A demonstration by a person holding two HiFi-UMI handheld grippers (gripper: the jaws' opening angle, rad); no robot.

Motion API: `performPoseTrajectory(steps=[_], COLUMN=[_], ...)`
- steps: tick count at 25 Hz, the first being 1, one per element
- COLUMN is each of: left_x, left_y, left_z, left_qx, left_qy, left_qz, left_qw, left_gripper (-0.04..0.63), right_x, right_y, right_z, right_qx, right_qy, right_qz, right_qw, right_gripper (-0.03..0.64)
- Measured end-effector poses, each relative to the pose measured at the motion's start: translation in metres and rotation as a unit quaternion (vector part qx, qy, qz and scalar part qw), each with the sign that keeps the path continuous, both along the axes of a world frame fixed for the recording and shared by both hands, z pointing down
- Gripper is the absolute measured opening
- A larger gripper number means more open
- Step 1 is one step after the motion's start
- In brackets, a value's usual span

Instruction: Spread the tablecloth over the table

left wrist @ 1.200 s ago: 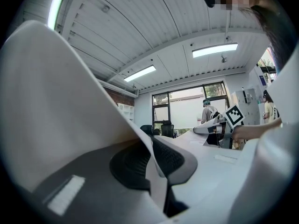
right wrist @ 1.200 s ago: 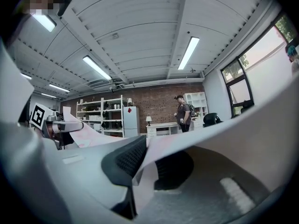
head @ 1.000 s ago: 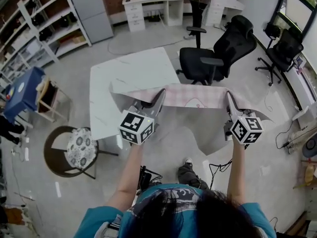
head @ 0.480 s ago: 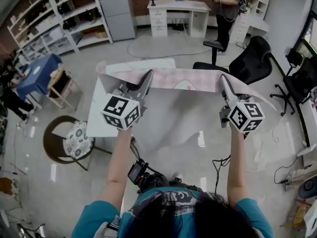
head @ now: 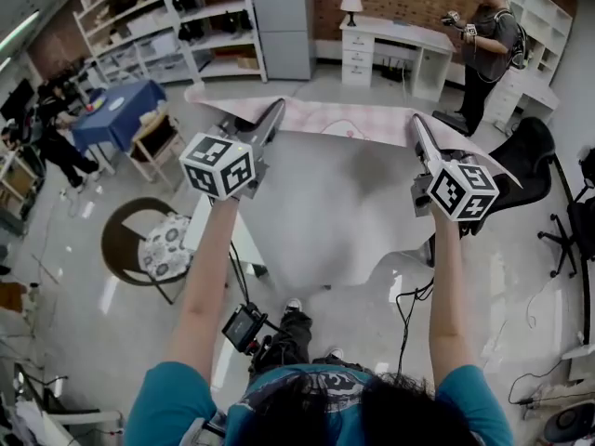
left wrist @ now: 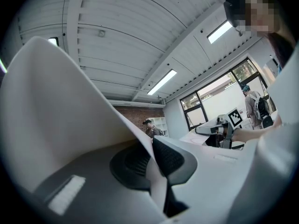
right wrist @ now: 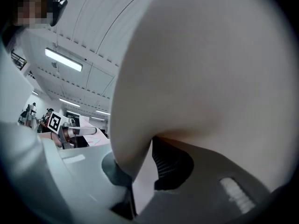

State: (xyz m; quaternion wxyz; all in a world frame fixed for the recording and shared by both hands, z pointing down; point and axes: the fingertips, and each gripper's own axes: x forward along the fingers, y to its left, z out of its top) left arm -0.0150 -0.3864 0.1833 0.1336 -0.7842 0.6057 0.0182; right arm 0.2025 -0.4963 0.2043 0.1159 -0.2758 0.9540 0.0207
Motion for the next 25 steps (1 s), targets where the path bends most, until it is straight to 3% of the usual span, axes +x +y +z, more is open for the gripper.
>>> performPoseTrajectory(steps=[8, 17, 22, 25], left_x=[-0.079, -0.177, -0.231, -0.26], left_y=[-0.038, -0.142, -0.206, -0.241], left_z=[-0.015, -0.025, -0.042, -0.061], left_qx=[0.001, -0.002, 0.009, 0.028], left_qy=[-0.026, -0.028, -0.073, -0.109], left_qz=[-0.024, -0.006, -0.005, -0.012], left_qw=[0.9994, 0.9996, 0.9973, 0.9935], left_gripper=[0.037, 0.037, 0.038, 0.041], right_x=[-0.086, -0.18, -0.234, -0.266], right_y=[-0.046, -0.144, -0.204, -0.239], right_z=[-0.011, -0.016, -0.035, -0.058], right_qx=[-0.009, -0.025, -0.009, 0.023], right_qy=[0.001, 0.002, 0.009, 0.02], right_qz=[-0.028, -0.012, 0.002, 0.011], right_qw=[1.0, 1.0, 1.0, 0.999], right_gripper=[0.048, 0.048, 0.048, 0.048])
